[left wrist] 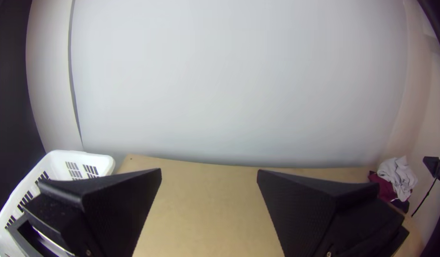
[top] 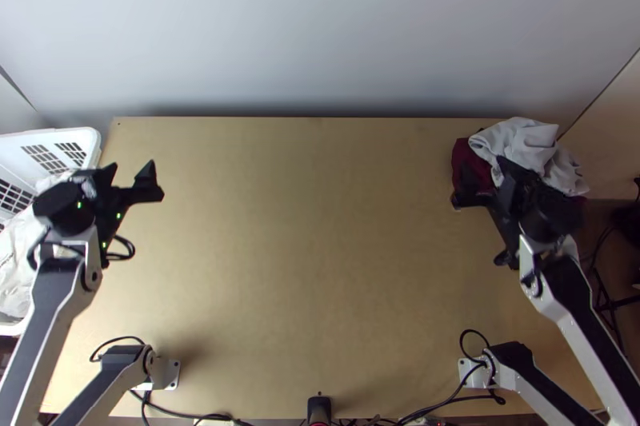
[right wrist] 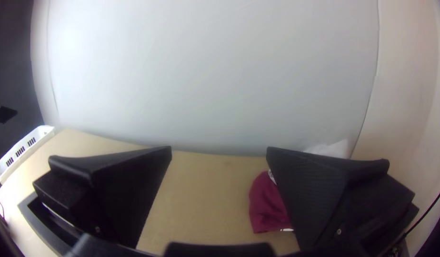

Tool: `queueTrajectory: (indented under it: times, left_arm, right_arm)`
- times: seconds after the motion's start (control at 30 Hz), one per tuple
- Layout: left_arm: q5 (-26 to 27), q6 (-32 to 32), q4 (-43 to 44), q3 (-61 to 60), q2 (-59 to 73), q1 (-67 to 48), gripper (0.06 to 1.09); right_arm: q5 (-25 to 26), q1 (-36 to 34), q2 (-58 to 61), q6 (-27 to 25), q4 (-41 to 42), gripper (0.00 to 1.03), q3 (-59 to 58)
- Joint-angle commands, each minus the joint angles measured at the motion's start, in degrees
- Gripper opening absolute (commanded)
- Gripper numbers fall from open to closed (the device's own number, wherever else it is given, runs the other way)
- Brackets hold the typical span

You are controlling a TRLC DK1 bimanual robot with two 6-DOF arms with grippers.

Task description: Fold the t-shirt

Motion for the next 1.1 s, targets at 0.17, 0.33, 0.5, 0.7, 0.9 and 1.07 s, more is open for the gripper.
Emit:
queueTrajectory:
  times: [0.17, 0.33, 0.5, 0.7, 0.9, 1.07]
  left_arm:
    - [-0.1, -0.9, -3.7, 19.4, 23.7, -2.7, 1.04]
    - [-0.1, -3.1, -8.9, 30.1, 35.1, -2.9, 1.04]
    - [-0.2, -2.8, -9.4, 33.1, 39.7, -3.3, 1.04]
    - [-0.2, -2.7, -10.8, 33.0, 40.1, -1.6, 1.04]
    - [-0.2, -1.6, -13.2, 34.1, 40.9, 4.8, 1.04]
    - [-0.2, 2.0, -14.6, 35.0, 42.7, 12.5, 1.04]
  right_arm:
    - [1.4, -0.8, 19.3, 1.0, -1.8, 0.94, 11.7]
    - [1.9, 0.0, 25.1, 1.2, -2.2, 0.98, 17.4]
    - [2.5, 1.6, 29.6, 1.0, -2.8, 0.98, 22.8]
    - [2.5, 3.0, 32.2, 0.6, -3.6, 0.98, 24.5]
    - [5.4, 5.9, 32.2, 0.0, -3.6, 0.98, 23.2]
    - [5.6, 8.2, 30.3, 0.2, -3.7, 0.98, 19.5]
